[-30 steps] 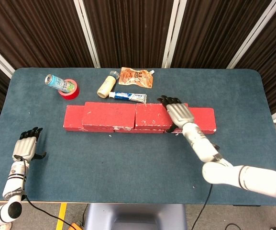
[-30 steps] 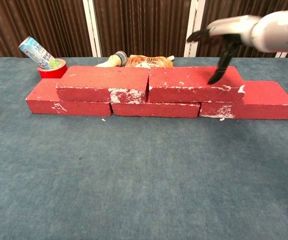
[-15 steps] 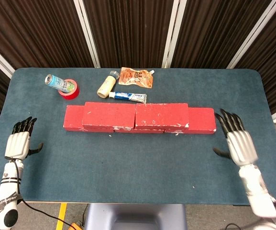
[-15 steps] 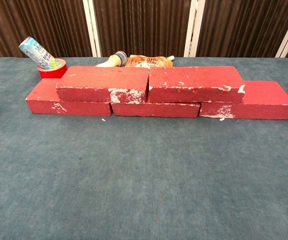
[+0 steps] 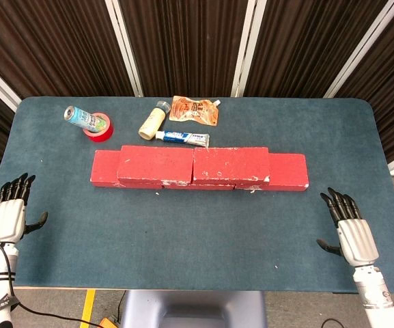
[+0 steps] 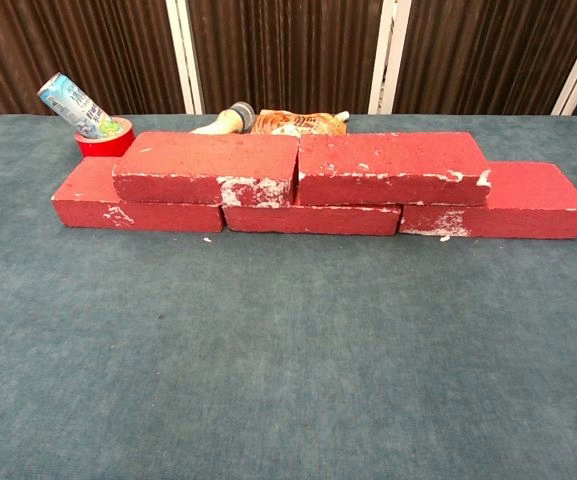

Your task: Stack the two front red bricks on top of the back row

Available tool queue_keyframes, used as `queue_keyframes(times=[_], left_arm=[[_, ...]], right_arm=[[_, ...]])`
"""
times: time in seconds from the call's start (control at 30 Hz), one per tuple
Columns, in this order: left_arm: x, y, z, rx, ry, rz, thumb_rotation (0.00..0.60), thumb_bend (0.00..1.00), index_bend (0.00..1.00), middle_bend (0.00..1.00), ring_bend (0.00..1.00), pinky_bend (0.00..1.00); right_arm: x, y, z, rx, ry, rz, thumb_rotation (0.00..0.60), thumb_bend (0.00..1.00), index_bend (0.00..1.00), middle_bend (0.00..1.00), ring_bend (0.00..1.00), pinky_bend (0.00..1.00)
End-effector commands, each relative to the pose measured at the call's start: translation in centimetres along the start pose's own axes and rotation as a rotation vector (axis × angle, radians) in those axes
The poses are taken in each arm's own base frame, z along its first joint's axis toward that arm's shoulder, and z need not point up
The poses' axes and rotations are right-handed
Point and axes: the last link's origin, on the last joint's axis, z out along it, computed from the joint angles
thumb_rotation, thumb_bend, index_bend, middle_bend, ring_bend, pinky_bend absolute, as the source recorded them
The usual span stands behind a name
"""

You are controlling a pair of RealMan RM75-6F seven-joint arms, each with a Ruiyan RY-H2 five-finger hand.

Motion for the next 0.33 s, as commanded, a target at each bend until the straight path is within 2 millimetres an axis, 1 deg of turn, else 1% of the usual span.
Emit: queue_keyframes(times=[0.03,0.2,0.33], left_arm=[[-0.04,0.38,-0.18,-0.007,0.0,-0.016,0.6,0.31,0.0,0.0,0.0,0.05],[-0.43,0.89,-0.69,-0.02,-0.006,0.003,0.6,0.31,0.0,0.0,0.0,0.05],[-0.82,1.24,-0.67,-0.019,-0.012,0.017,0.6,0.31,0.0,0.0,0.0,0.05]], right_arm=[[-0.13,0.07,-0.14,-0.006,-0.003,0.006,0.6,0.0,0.01,0.09,0.0,0.0],[0.22,0.22,-0.46,-0.028,-0.007,0.009,0.6,0.0,0.01,0.09,0.0,0.0],[0.38,0.52,-0.81,-0.05,-0.009,0.003,0.6,0.0,0.01,0.09,0.0,0.0]])
